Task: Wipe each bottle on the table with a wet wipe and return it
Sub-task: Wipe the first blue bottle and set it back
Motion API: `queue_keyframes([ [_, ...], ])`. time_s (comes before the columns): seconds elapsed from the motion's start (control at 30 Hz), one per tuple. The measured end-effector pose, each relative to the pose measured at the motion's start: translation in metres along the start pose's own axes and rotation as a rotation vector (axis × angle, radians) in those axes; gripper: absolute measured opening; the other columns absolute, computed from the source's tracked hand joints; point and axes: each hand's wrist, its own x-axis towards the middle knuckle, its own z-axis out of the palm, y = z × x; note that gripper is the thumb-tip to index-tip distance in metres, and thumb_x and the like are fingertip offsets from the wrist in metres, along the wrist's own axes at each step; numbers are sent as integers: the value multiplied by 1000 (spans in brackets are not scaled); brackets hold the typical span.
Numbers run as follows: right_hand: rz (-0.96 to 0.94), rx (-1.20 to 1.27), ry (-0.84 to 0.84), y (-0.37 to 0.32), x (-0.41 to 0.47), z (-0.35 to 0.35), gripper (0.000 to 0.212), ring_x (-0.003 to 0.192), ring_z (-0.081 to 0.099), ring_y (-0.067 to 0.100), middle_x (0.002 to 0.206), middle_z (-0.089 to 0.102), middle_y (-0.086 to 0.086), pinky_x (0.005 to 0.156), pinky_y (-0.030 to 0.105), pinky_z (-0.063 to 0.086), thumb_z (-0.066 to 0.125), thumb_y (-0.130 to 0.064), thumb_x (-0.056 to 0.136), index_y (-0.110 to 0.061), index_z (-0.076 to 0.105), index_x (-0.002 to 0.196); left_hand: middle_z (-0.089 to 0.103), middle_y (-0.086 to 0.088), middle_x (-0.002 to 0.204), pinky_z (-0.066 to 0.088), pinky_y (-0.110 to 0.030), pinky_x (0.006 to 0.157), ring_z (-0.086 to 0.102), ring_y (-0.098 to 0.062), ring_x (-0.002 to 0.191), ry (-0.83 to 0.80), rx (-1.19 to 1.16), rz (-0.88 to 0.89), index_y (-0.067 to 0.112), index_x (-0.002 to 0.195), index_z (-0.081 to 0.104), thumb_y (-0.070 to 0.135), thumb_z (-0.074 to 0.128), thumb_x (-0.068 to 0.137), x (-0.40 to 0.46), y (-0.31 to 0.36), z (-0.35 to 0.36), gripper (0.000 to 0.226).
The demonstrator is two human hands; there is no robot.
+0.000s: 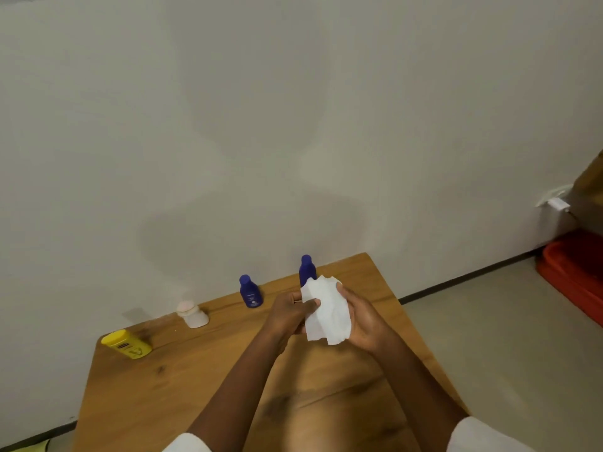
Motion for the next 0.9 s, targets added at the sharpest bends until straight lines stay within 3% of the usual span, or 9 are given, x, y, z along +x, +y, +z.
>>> queue_keyframes([
  [0.1,-11,36,5,0,18,-21,45,104,60,38,115,60,22,93,53,50,52,-18,95,4,42,133,72,-4,95,60,-26,66,72,-19,82,-29,131,-31,13,103,65,30,63,92,26,-8,8,21],
  [0.17,1,47,55,4,31,-45,47,104,60,38,116,60,21,90,52,51,56,-18,93,1,43,134,75,-10,90,60,-32,68,73,-24,78,-16,84,-82,10,101,67,31,58,95,47,-13,7,24],
  [0.27,65,145,45,2,40,-81,79,115,56,41,132,55,23,82,51,56,84,-26,67,-8,46,135,69,-11,88,56,-40,78,66,-25,80,176,3,-72,12,91,62,23,56,96,93,-22,-2,14],
  [0.3,72,186,23,0,41,-90,90,117,55,42,134,54,23,82,51,56,90,-25,59,-9,46,135,64,-9,93,54,-40,82,62,-22,84,233,10,-60,12,97,60,21,57,95,111,-26,-5,9],
  [0.4,97,305,-66,-5,40,-111,90,108,63,39,125,62,21,82,49,57,91,-19,55,-6,48,133,54,-9,127,46,-37,98,55,-23,112,263,171,-61,8,137,43,23,67,89,163,-38,-10,56],
  [0.53,128,332,-56,0,39,-132,92,100,68,38,118,66,21,81,48,58,94,-19,48,-4,52,128,41,-14,149,40,-42,108,43,-31,133,198,278,-16,5,145,32,22,74,83,209,-59,2,77],
  [0.67,198,347,-48,15,42,-140,98,101,68,38,121,66,20,82,48,57,96,-18,42,-3,52,128,60,-13,124,44,-37,96,57,-29,112,171,266,32,7,126,50,14,73,82,240,-83,19,50],
  [0.8,184,361,-12,26,43,-136,87,99,69,37,119,67,19,78,47,59,90,-21,57,-3,49,131,65,-6,103,50,-38,91,60,-22,93,244,193,88,13,109,56,19,70,85,247,-101,32,28],
  [0.9,191,404,-54,25,42,-121,98,98,69,38,117,68,20,78,49,59,96,-19,42,-3,51,128,67,-6,99,53,-31,78,64,-23,91,226,-11,152,13,107,57,26,69,87,226,-89,33,28],
])
